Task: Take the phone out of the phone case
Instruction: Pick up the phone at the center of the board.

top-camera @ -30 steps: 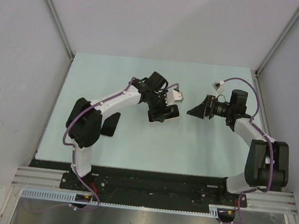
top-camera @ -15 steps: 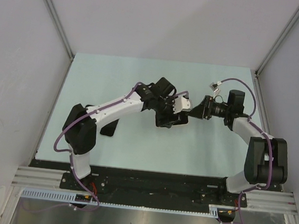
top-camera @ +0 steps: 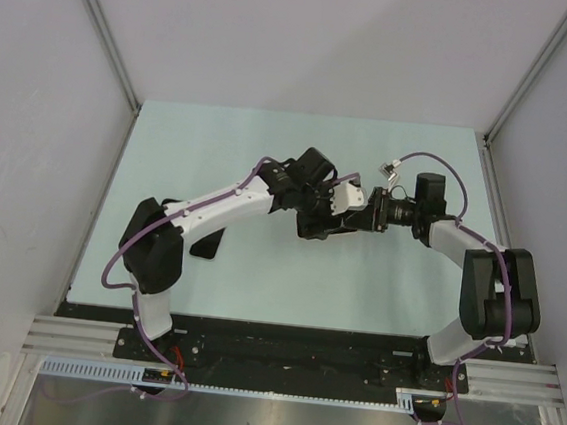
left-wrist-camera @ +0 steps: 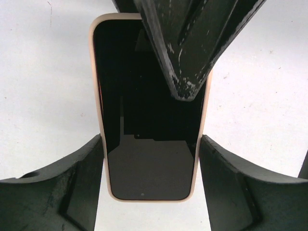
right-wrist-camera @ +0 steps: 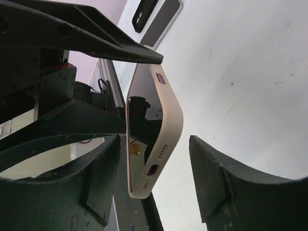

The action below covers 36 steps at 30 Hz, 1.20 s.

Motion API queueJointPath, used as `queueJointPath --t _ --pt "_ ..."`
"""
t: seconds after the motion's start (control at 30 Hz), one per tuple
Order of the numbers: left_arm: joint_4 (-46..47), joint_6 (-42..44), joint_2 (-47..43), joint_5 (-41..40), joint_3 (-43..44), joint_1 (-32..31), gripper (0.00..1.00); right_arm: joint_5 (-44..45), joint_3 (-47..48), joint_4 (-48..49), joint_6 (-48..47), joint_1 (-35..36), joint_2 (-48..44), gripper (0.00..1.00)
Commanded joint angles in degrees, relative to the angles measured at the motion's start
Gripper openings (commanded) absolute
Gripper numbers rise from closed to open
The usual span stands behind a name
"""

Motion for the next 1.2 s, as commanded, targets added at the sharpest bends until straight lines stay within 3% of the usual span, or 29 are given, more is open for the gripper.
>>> queueJointPath --t 0.0,0.33,0.77,0.87,0.97,1.07,1.17 --pt "3.3 -1.4 -3.3 0.1 -0.4 -1.2 0.04 -1.3 1.2 0.9 0.1 0.9 1.0 0.62" --pt "3.7 -1.3 -3.8 0.4 -1.4 -2.0 0.04 -2.4 1.2 1.6 0.5 1.1 1.2 0.48" --pt "5.5 -2.3 -3.6 -1.1 -1.2 -2.0 0.04 -3.5 1.2 0.8 -0.3 2.5 1.8 0.41" --pt "5.9 -2.6 -3.6 -1.1 -1.3 -2.0 0.04 -3.8 1.2 0.9 -0.4 2.8 2.1 0.35" --pt "6.1 -2.7 -3.8 -1.3 -1.4 -2.0 0.05 -4.2 1.3 1.2 -0.4 2.9 2.2 0.22" --pt "6.2 -2.8 -4.0 -1.5 -1.6 -2.0 0.08 -4.7 1.2 1.8 -0.4 2.9 2.2 0.00" --pt "6.2 -2.7 -4.1 -1.9 -2.0 -2.0 0.13 -5.2 1.2 1.8 -0.7 2.9 1.9 0.00"
